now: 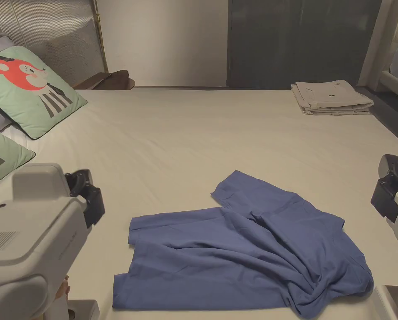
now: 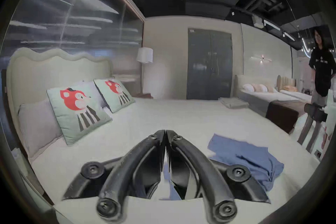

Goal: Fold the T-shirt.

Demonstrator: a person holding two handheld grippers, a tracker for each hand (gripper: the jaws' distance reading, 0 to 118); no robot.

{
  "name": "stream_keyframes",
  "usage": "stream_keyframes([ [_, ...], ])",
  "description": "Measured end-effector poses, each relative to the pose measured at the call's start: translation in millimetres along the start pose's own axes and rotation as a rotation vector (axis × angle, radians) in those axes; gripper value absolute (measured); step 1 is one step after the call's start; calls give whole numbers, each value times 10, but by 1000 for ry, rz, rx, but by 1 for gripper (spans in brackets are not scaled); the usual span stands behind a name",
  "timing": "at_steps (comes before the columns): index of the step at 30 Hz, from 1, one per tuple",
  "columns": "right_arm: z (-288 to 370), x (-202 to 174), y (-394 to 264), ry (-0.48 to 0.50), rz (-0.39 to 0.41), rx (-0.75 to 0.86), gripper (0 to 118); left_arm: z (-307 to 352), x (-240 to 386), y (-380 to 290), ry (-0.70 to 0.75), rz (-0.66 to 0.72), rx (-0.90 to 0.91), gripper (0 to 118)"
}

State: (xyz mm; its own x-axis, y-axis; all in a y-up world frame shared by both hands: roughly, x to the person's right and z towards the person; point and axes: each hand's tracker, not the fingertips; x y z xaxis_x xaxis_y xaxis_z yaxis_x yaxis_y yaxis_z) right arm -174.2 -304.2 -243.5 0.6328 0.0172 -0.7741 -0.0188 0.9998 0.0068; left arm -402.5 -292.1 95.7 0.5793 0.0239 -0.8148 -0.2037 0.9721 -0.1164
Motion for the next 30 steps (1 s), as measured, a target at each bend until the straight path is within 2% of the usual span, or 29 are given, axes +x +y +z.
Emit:
stream_keyframes([
  [2,-7,-8,-22,4,2,-10,0,-196,-38,-113,-13,-6,-108,2],
  [3,-6,-19,-43,5,7,-14,0,-295,-36,-183,-19,-29,-196,8],
  [5,7,-31,-80,8,11,-24,0,-491,-95,-381,-42,-38,-326,49],
  [7,12,-34,-125,14,11,-39,0,-644,-112,-612,-60,-41,-444,98],
  [8,-12,-12,-185,13,13,-46,0,-709,-117,-726,-62,-36,-494,104],
  [14,-43,33,-381,7,18,-97,0,-945,-138,-1368,-57,-58,-673,104],
  [16,-9,35,-409,5,22,-111,0,-1024,-138,-1496,-44,-49,-711,99],
  [20,26,87,-468,-7,28,-137,0,-1081,-129,-1625,-13,-31,-732,60],
  [23,18,137,-532,-22,29,-158,0,-1044,-90,-1616,-12,-15,-729,42],
  [25,-28,181,-639,-34,30,-176,0,-1006,-28,-1582,-14,-18,-717,12],
  [27,-58,217,-683,-52,37,-196,2,-987,-6,-1543,-32,-8,-708,8],
  [28,-75,240,-695,-60,51,-222,22,-969,26,-1520,-36,-19,-700,8],
  [30,-184,331,-767,-52,50,-308,89,-928,59,-1481,-37,-33,-679,8],
])
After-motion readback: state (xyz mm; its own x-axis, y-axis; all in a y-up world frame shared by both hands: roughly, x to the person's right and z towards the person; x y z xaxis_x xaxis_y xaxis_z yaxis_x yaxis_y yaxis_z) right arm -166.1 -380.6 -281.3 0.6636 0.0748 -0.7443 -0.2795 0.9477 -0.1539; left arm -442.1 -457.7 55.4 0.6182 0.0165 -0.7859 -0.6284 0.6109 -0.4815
